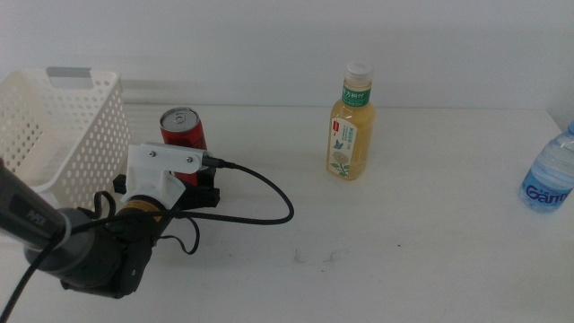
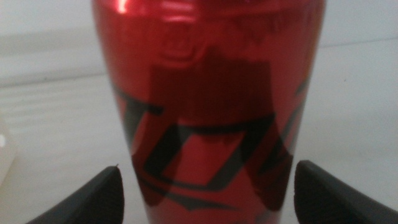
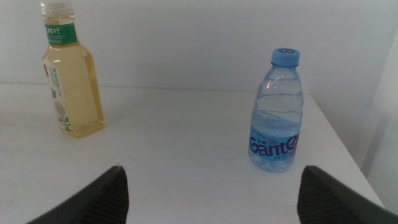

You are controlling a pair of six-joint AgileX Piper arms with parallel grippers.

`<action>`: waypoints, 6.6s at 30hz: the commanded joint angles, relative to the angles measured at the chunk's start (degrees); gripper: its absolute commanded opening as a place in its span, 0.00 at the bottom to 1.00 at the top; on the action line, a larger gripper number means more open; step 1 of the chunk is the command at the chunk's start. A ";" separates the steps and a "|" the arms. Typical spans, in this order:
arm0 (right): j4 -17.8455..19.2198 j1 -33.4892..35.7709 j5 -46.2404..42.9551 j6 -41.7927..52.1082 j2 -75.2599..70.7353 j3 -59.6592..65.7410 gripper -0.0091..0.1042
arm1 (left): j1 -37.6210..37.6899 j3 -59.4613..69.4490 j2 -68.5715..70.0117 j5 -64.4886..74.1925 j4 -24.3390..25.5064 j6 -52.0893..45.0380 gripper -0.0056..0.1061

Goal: Use arms to grab the bottles and put them into the dustbin to the left of the table.

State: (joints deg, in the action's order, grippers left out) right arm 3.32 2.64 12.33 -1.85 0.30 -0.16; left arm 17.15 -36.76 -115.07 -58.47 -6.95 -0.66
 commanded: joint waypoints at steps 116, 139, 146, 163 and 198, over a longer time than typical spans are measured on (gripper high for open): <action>0.60 -0.41 -0.72 0.24 -0.30 0.16 0.86 | 14.87 2.70 19.68 10.39 15.14 15.10 0.89; 0.60 -0.41 -0.72 0.24 -0.30 0.16 0.86 | 14.87 -19.52 -2.94 13.37 20.84 16.06 0.89; 0.60 -0.41 -0.72 0.24 -0.30 0.16 0.86 | 14.87 -26.76 -6.69 16.77 19.80 16.06 0.89; 0.60 -0.41 -0.72 0.24 -0.30 0.16 0.86 | 16.67 -35.15 -12.12 21.82 18.42 18.57 0.89; 0.60 -0.41 -0.72 0.24 -0.30 0.16 0.86 | 16.20 -47.85 -21.53 23.73 18.98 19.13 0.73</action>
State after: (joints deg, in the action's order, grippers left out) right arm 3.32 2.64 12.33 -1.85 0.30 -0.16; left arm 33.65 -84.19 -136.85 -35.38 12.38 17.91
